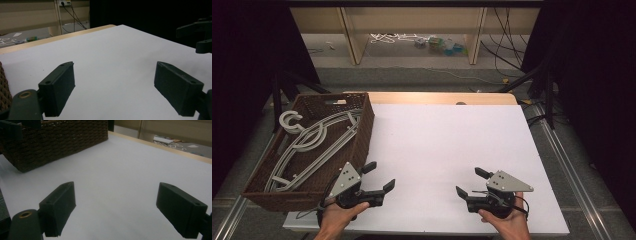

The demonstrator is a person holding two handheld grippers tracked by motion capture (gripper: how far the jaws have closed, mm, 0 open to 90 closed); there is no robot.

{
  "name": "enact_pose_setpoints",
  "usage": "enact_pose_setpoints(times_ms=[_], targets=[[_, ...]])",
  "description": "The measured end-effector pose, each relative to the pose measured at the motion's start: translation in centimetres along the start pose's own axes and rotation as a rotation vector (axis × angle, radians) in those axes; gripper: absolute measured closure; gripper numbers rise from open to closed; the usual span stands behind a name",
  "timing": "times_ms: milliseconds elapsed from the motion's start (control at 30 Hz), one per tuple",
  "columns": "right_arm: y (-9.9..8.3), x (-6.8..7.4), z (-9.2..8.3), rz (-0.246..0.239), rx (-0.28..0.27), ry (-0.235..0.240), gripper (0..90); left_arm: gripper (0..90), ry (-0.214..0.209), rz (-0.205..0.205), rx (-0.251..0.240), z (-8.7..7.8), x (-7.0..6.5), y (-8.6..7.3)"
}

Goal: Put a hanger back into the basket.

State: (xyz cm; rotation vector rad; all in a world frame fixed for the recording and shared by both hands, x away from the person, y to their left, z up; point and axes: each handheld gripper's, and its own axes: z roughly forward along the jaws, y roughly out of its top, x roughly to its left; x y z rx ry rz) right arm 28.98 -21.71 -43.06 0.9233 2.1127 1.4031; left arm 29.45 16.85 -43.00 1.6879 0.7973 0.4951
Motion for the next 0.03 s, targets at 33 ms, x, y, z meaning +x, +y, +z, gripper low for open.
enact_pose_setpoints(times_ms=[33], targets=[[0.0, 0.01, -0.02, 0.005, 0.002, 0.003, 16.6, 16.6, 0.0, 0.0, 0.0, 0.0, 0.0, 0.0]])
